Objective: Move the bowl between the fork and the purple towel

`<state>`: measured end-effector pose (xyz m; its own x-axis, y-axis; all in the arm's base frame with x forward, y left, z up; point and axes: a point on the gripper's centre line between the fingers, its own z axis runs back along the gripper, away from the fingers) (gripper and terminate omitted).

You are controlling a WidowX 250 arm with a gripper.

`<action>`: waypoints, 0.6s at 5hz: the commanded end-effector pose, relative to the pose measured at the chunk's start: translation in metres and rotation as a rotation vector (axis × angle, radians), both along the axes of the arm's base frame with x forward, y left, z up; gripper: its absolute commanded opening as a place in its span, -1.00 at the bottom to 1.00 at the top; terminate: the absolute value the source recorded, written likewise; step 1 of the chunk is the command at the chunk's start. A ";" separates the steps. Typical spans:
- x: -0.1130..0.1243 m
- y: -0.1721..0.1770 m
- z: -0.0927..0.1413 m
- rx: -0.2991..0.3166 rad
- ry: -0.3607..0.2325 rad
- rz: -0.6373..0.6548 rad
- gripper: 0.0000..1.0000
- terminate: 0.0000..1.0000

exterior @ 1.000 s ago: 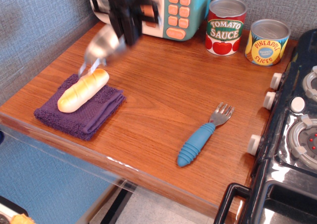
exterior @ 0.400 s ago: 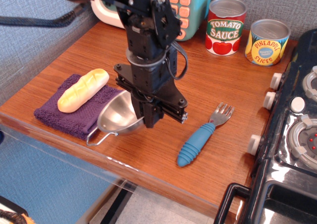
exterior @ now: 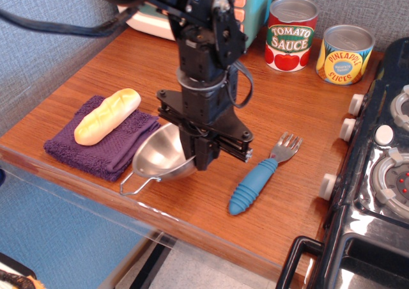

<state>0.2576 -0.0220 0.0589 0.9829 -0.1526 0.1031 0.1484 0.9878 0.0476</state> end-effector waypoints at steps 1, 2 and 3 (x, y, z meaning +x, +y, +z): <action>-0.001 0.004 0.008 0.001 -0.019 -0.023 1.00 -1.00; 0.001 0.003 0.008 -0.003 -0.006 -0.024 1.00 -1.00; 0.004 0.007 0.029 -0.069 -0.019 -0.019 1.00 -1.00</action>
<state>0.2645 -0.0267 0.0738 0.9851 -0.1583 0.0677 0.1607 0.9865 -0.0322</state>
